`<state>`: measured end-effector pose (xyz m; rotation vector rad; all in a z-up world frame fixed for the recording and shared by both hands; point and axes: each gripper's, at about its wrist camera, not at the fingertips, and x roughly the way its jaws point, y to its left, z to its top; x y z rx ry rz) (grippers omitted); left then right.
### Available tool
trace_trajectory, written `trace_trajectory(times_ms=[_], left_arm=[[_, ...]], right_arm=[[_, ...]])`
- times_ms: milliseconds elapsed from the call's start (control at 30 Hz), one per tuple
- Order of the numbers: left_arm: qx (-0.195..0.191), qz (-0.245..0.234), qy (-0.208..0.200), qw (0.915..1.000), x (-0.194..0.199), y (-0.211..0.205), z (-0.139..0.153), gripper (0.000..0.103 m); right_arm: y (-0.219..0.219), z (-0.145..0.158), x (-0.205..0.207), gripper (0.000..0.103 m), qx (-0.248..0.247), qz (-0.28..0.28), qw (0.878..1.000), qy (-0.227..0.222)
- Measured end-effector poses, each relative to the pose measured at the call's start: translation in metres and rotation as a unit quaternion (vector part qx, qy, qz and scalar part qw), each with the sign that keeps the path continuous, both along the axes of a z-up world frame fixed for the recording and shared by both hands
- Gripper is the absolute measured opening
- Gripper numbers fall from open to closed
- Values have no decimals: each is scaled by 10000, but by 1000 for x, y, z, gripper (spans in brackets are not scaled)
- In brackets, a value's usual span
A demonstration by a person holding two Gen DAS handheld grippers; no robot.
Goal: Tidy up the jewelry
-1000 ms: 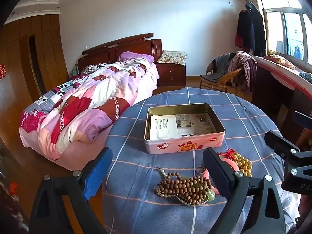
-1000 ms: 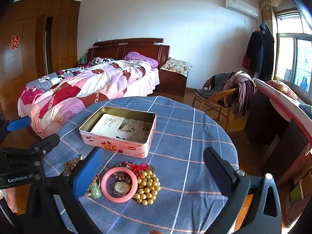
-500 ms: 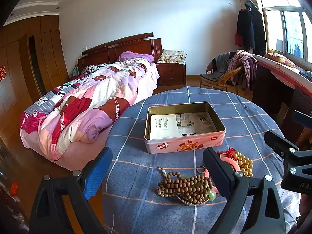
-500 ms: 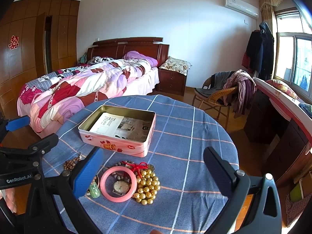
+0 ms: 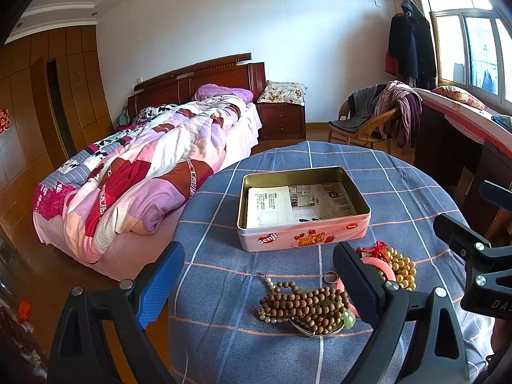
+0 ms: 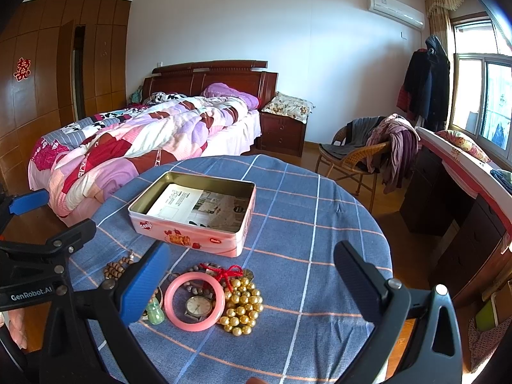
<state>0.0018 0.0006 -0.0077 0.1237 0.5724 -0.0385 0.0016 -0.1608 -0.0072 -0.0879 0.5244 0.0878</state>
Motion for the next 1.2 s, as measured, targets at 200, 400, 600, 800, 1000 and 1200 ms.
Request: trace_trajectory(times_ms=[200,400,600,800,1000,1200], left_arm=[[-1,0,-5,10000,0,0,1,94],[11,-1,-5,10000,0,0,1,94],[7,2,5,10000,0,0,2,94],[11,2,0,10000,0,0,1,94],[24,4,-1,10000,-1,-1,1,94],[27,0,6,10000,-1,0,1,94]], right_arm=[[-1,2,1,103,-2,-3,10000,5],[1,-3,0,103,-1,3,10000,16],[0,-2,1,103,-2,1,10000,25],[0,-3,1,103,-5,1,10000,26],[-1,2,1,103,0,1,10000,36],[-1,-3,1,103,1,0,10000,45]])
